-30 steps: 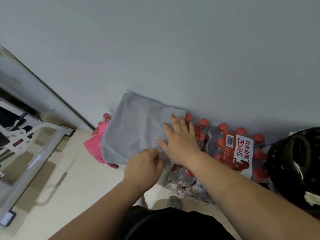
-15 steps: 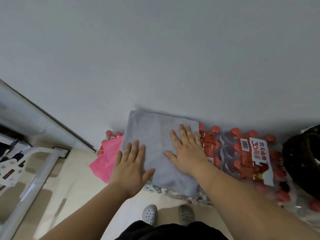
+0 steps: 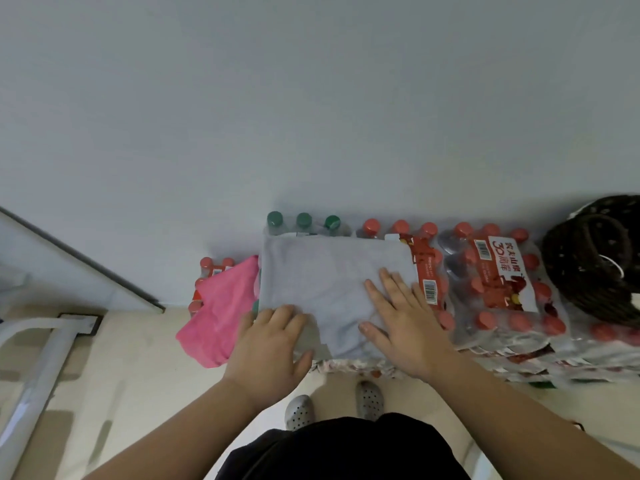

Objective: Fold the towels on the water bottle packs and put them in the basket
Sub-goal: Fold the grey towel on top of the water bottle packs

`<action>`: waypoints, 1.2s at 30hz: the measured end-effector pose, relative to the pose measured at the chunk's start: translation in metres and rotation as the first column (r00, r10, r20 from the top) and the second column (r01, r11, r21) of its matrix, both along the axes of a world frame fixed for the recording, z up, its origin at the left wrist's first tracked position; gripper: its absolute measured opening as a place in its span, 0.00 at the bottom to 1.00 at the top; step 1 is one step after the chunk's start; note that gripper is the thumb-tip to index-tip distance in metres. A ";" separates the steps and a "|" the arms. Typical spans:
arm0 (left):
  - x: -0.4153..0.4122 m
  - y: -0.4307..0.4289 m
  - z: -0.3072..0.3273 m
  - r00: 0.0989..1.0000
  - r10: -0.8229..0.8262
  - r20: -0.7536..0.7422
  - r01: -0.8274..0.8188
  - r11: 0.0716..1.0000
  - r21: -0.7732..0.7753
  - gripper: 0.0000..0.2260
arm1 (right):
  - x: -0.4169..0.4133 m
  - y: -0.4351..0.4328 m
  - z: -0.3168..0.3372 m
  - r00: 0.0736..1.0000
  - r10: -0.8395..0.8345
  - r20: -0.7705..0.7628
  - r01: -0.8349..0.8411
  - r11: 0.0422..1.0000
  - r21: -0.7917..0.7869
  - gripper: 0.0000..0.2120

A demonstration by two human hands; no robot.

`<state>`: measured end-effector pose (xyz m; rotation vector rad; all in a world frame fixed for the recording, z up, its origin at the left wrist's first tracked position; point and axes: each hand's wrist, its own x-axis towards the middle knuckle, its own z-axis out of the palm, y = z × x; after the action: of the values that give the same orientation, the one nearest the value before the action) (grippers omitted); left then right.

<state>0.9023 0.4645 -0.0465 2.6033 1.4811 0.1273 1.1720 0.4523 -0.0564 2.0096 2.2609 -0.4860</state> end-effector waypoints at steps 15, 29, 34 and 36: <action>0.019 0.126 0.019 0.974 0.225 -0.016 -0.225 0.967 -0.119 0.27 | 0.014 0.085 0.019 0.977 -0.180 -0.117 0.205 0.944 0.257 0.23; 0.016 0.148 0.027 0.959 0.254 0.128 -0.211 0.937 -0.280 0.03 | 0.034 0.112 0.026 0.996 0.007 -0.088 0.009 0.984 0.177 0.04; 0.007 0.141 0.055 0.938 0.251 0.237 -0.148 0.913 -0.380 0.08 | 0.042 0.081 0.055 0.944 -0.054 -0.325 0.134 0.964 0.230 0.06; -0.001 0.134 0.065 0.924 0.227 0.308 -0.088 0.910 -0.406 0.10 | 0.044 0.066 0.075 0.927 -0.083 -0.365 0.153 0.974 0.167 0.07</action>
<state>0.9014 0.5987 0.0181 2.0220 1.4170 0.2711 1.2158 0.5184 0.0184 2.3288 2.4821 -0.7224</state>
